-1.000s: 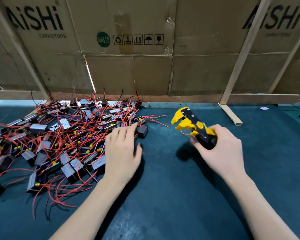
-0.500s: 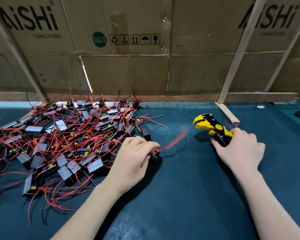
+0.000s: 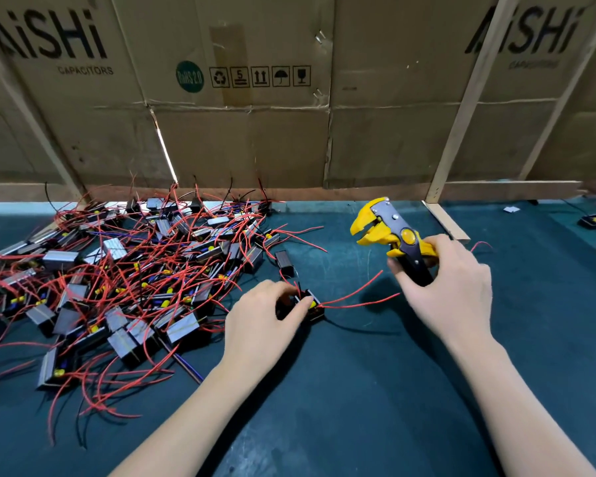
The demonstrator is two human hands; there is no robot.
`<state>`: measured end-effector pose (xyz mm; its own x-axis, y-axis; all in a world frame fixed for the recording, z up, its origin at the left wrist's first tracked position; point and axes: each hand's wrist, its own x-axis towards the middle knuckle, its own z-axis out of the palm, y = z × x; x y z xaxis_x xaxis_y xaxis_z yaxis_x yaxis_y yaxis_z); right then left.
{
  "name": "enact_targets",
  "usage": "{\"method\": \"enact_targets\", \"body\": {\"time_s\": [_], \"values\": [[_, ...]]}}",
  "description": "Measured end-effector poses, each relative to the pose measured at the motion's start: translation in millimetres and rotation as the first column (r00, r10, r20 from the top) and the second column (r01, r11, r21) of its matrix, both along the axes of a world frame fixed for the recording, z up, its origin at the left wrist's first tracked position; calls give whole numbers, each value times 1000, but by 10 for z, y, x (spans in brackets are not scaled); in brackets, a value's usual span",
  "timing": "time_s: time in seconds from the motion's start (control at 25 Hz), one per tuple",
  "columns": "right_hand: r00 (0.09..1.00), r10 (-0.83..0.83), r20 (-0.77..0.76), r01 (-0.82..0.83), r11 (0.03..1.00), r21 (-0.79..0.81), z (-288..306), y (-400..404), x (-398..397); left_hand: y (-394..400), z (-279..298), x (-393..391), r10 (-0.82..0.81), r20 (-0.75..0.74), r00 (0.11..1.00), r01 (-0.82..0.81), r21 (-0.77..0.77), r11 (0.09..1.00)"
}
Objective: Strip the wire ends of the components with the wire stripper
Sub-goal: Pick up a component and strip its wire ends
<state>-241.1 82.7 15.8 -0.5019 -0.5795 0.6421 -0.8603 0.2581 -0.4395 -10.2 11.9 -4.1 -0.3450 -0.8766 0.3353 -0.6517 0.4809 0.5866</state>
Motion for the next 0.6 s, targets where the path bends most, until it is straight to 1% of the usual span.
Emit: {"method": "enact_targets", "body": {"time_s": [0.12, 0.24, 0.4, 0.52, 0.6], "values": [[999, -6, -49, 12, 993, 114, -56, -43, 33, -42, 6, -22, -73, -164, 984, 89, 92, 992], [989, -5, -145, 30, 984, 177, -112, -61, 63, -64, 13, 15, -94, -300, 949, 136, 124, 983], [976, 24, -217, 26, 974, 224, -147, -61, 126, -57, 5, 26, -147, -387, 910, 214, 136, 967], [973, 47, -227, 15, 964, 264, -161, -79, 181, -43, -1, 14, -183, -466, 866, 300, 188, 935], [973, 59, -224, 6, 961, 277, -165, -87, 215, -41, -6, 4, -179, -487, 855, 319, 221, 922]]}}
